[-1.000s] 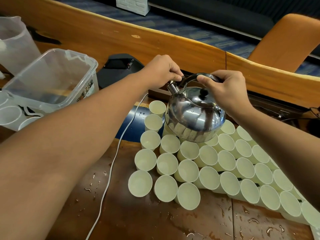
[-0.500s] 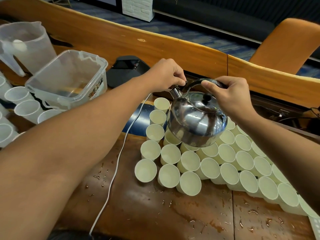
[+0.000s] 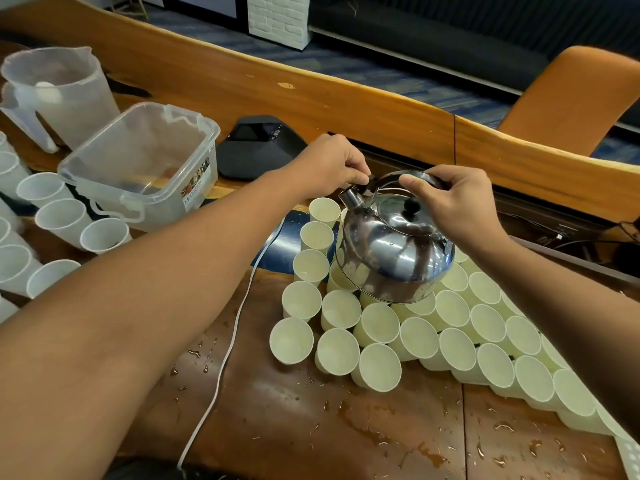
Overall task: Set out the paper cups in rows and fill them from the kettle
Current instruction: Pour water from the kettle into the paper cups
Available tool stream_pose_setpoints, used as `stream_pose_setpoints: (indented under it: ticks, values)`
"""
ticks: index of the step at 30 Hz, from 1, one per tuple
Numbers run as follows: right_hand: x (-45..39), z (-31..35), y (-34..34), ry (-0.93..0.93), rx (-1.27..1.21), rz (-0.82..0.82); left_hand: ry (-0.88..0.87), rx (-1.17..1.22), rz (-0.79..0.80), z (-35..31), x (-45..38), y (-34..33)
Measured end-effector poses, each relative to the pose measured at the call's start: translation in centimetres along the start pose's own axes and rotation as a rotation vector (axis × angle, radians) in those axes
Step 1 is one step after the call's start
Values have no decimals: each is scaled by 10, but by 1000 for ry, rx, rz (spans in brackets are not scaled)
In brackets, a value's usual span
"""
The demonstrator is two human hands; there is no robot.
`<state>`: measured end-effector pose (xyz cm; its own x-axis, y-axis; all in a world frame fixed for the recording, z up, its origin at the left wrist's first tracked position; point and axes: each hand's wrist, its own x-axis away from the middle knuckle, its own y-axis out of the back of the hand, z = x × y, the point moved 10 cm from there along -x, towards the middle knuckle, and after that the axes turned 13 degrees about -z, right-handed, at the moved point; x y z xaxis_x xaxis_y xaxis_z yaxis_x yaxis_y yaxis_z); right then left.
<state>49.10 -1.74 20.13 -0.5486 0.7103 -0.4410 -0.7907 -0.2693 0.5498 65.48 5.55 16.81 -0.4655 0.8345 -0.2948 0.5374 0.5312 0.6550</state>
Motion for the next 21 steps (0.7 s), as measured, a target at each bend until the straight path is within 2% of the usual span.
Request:
stream_pose_setpoints:
  ticks: [21]
  values:
    - [-12,6,-15,6,70,59,37,-42,14,20,0,-3]
